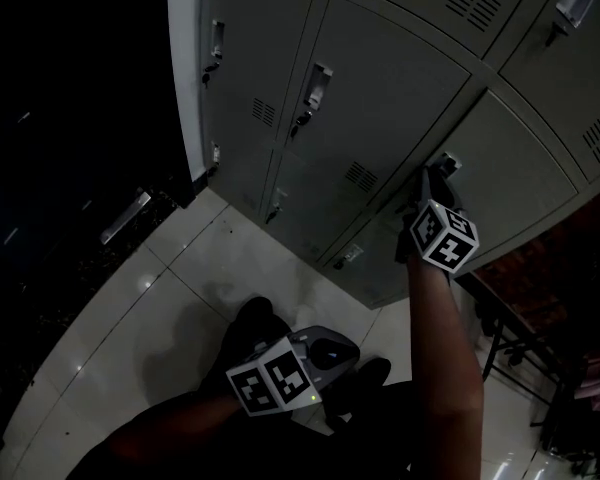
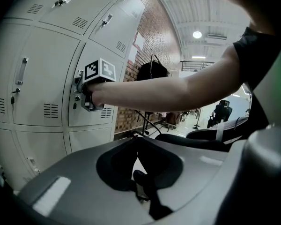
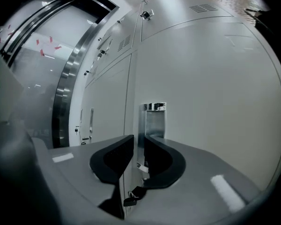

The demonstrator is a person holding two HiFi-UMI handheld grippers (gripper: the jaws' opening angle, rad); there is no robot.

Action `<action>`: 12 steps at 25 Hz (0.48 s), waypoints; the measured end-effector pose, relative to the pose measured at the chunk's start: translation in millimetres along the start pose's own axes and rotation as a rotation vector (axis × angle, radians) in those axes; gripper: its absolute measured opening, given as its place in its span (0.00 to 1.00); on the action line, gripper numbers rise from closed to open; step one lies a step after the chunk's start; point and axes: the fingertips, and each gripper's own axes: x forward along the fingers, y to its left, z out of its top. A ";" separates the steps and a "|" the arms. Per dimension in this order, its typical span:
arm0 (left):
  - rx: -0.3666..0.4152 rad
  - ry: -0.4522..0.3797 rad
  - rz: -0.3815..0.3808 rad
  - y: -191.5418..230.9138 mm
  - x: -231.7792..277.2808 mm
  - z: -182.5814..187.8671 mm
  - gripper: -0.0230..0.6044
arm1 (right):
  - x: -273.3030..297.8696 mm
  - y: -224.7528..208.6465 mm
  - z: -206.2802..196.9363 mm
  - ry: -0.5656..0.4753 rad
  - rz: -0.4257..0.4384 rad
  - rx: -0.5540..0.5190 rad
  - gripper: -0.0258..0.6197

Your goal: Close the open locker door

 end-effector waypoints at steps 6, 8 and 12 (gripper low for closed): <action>0.002 0.002 0.002 0.6 -0.9 -0.9 0.06 | 6.9 -4.9 -1.3 0.014 -0.027 -0.018 0.14; 0.003 0.003 0.003 0.3 -0.5 -1.0 0.06 | 7.9 -4.5 -0.9 0.020 -0.036 -0.035 0.14; 0.004 0.001 0.001 -0.6 0.3 -0.4 0.06 | 6.2 -6.5 -3.8 0.030 -0.059 -0.055 0.15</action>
